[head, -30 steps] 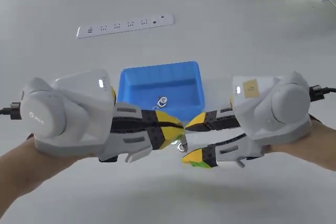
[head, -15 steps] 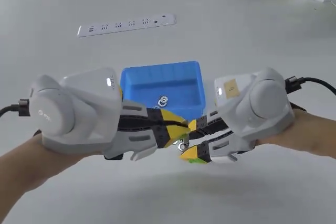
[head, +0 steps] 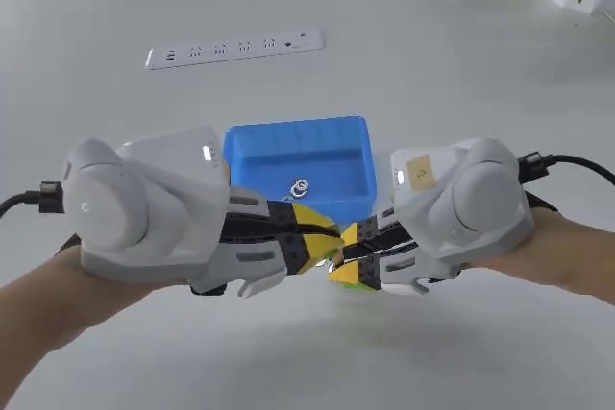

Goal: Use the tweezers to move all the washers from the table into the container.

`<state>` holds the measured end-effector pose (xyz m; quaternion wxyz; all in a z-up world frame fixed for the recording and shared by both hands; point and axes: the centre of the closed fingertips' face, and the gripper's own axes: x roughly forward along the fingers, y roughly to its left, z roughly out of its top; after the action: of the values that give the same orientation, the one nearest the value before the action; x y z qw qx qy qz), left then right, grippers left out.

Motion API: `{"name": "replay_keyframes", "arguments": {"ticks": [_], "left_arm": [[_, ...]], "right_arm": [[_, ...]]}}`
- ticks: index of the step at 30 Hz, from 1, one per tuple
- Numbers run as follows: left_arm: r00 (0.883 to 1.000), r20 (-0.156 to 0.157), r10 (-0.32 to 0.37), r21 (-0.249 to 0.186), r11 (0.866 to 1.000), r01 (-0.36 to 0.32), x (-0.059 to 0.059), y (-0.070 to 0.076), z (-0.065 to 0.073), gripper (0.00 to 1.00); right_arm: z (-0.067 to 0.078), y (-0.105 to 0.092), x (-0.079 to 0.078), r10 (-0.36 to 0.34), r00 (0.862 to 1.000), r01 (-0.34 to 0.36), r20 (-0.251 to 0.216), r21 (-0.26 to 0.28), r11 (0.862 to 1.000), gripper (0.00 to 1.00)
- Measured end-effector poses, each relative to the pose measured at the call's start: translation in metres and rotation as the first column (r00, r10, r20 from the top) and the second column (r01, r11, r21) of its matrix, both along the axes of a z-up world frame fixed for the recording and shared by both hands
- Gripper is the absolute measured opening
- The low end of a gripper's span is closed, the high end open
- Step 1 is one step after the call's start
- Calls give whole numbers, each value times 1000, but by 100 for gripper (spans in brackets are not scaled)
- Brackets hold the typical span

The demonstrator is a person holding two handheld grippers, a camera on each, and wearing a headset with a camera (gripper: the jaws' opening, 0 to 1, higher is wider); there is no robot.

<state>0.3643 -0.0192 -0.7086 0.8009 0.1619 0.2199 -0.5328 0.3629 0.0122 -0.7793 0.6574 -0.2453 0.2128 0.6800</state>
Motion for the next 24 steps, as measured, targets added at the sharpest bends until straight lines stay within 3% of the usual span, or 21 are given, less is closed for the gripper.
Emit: {"name": "replay_keyframes", "arguments": {"ticks": [7, 13, 24], "left_arm": [[1000, 0, 30, 13, 999, -30, 3, 6, -3, 12], [998, 26, 50, 8, 999, -50, 5, 12, 3, 19], [993, 11, 117, -19, 993, -117, -7, 28, 10, 32]], "right_arm": [[0, 1, -2, -17, 1000, 17, 2, 9, 1000, 10], [0, 1, -5, -25, 1000, 25, 2, 5, 1000, 10], [21, 3, -7, -60, 998, 59, 16, 24, 998, 10]]}}
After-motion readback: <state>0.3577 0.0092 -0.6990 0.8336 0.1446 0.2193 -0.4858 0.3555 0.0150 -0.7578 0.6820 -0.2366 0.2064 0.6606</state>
